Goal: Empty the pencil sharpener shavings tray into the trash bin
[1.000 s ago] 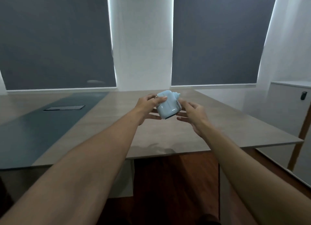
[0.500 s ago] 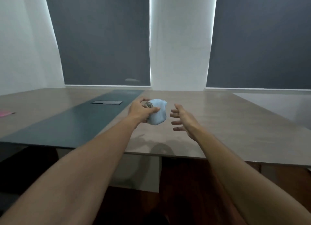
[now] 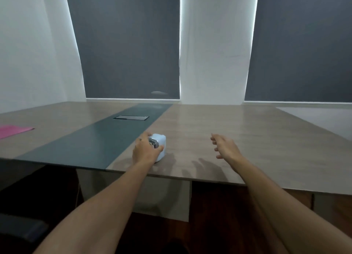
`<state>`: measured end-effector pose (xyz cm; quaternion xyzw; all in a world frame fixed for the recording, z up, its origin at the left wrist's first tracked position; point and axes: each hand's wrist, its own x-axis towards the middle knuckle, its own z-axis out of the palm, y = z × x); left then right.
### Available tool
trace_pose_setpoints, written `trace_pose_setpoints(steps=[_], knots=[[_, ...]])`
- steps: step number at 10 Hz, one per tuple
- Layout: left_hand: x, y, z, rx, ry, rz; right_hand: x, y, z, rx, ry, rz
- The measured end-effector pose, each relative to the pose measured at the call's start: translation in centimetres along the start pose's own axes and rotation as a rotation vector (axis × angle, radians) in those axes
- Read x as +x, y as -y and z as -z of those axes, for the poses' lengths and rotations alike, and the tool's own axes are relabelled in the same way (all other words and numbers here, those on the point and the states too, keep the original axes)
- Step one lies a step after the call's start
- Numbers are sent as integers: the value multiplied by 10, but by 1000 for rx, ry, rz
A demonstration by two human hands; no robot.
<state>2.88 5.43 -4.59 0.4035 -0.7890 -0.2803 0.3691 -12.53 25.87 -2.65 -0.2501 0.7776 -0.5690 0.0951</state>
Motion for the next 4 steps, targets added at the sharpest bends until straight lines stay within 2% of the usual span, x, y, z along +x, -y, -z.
trace_pose_setpoints(steps=[3,4], knots=[[-1,-3,-4,89,-43,36,-1,-30,58,-248,-157,40],[-6,-9,-9,149,-125,11,1,-46,69,-357,-182,57]])
